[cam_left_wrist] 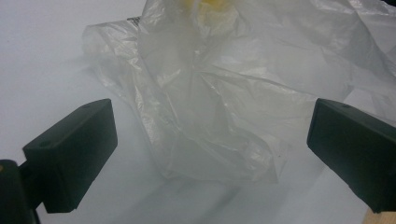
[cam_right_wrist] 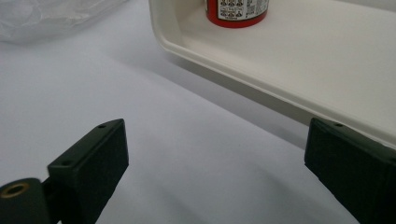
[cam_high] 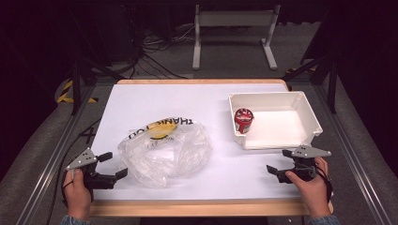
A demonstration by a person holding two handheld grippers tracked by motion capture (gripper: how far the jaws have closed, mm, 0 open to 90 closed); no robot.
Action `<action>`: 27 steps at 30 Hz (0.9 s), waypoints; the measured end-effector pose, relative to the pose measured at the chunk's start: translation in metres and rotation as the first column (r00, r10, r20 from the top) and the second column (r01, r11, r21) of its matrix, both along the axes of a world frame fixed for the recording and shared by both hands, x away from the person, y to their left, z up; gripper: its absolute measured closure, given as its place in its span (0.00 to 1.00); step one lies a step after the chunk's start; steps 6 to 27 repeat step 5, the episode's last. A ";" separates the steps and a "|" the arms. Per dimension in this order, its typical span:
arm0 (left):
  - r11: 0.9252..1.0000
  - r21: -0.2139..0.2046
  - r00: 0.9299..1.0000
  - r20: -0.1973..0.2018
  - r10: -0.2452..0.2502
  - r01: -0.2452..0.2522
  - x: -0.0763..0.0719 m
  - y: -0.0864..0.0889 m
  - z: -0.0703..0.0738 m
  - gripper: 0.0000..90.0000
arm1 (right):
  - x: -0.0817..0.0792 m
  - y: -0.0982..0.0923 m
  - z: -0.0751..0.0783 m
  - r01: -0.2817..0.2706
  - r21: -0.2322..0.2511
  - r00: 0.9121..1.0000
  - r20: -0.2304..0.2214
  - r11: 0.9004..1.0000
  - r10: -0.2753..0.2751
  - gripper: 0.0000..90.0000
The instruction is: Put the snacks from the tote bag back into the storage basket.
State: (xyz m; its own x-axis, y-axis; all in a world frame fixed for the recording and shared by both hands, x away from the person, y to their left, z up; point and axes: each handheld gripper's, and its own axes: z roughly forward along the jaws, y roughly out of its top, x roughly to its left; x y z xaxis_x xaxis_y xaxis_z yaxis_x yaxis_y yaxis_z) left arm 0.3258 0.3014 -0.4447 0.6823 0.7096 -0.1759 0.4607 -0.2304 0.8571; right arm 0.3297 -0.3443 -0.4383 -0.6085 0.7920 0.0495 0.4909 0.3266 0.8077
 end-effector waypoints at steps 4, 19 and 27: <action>1.000 0.001 1.000 0.000 0.004 -0.004 0.000 0.000 -0.001 0.03 | 0.000 0.001 0.000 -0.003 0.010 1.000 0.006 1.000 0.003 0.06; 1.000 0.002 1.000 0.003 0.006 -0.006 0.000 0.000 -0.001 0.03 | 0.000 0.001 0.001 -0.002 0.013 1.000 0.009 1.000 0.002 0.06; 1.000 0.002 1.000 0.003 0.006 -0.006 0.000 0.000 -0.001 0.03 | 0.000 0.001 0.001 -0.002 0.013 1.000 0.009 1.000 0.002 0.06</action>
